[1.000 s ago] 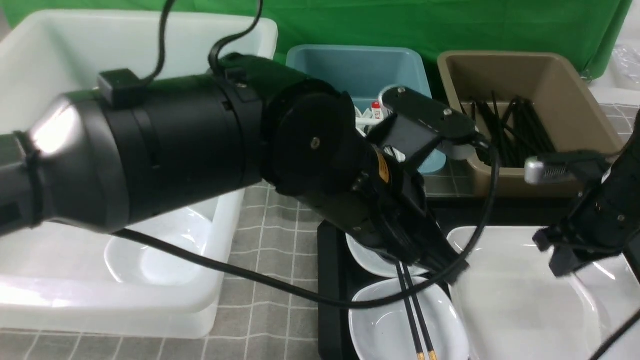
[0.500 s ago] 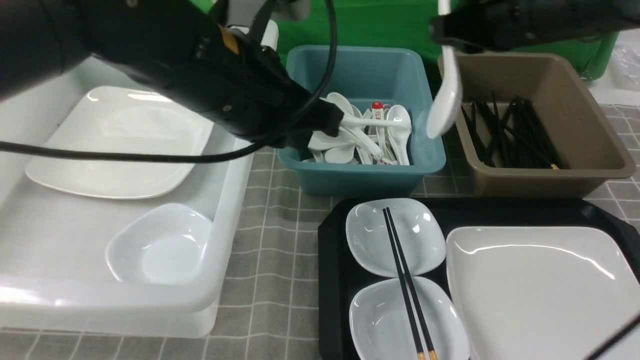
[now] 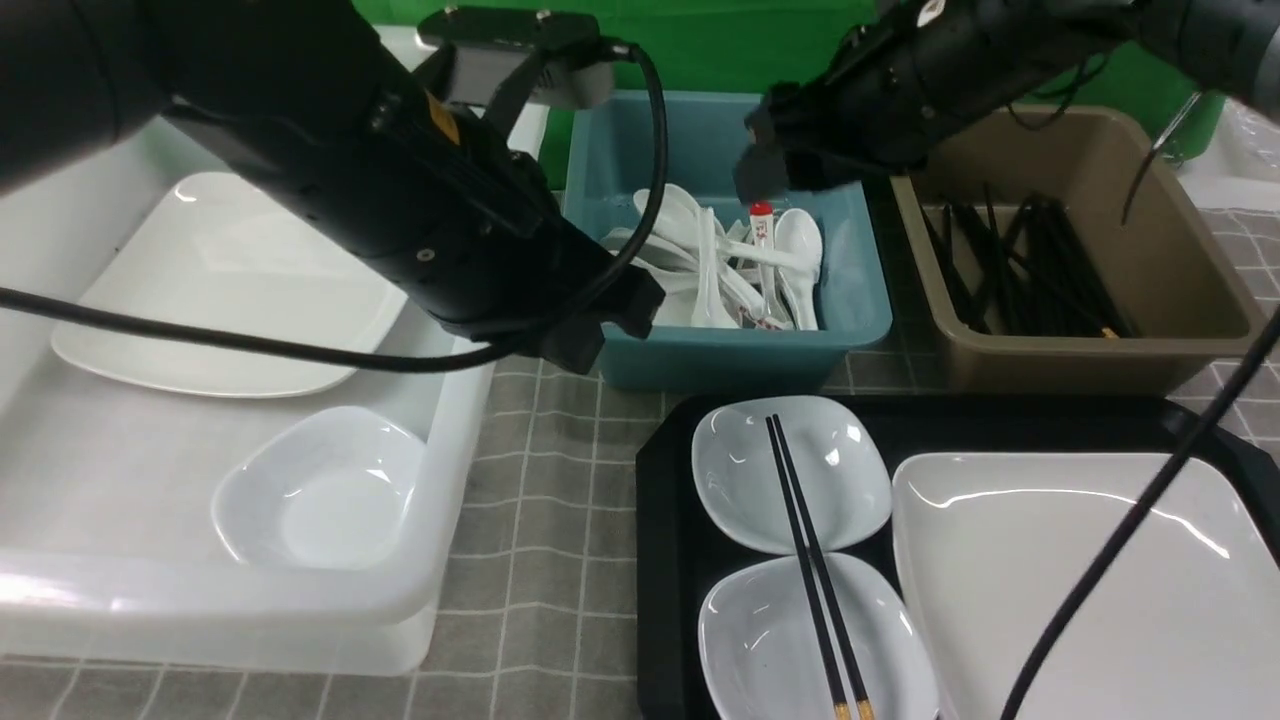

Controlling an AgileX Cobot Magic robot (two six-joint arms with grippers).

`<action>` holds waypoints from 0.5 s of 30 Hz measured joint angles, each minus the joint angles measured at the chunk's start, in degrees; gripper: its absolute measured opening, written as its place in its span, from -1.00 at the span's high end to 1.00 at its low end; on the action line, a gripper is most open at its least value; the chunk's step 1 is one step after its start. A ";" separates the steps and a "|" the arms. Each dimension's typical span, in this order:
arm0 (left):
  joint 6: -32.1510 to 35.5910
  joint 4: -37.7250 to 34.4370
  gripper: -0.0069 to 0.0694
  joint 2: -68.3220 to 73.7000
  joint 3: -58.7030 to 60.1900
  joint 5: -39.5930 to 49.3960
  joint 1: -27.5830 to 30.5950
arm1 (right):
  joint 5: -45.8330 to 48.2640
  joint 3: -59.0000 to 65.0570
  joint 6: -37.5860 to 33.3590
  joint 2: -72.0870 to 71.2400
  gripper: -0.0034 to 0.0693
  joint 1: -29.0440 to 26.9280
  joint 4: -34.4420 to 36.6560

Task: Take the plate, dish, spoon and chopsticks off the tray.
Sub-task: Use the right arm to grab a pair of chopsticks from the plate

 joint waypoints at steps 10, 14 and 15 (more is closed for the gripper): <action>1.69 -0.27 0.81 -0.22 0.00 4.09 0.00 | 15.35 19.94 9.27 -6.35 -0.07 13.08 -13.61; 1.99 -0.27 0.81 -0.22 0.00 4.67 0.00 | 11.81 28.18 15.19 -6.30 -0.43 18.14 -19.89; 2.21 -0.32 0.81 -0.22 0.00 4.99 0.00 | 9.48 30.58 16.52 -6.30 -0.54 19.50 -20.91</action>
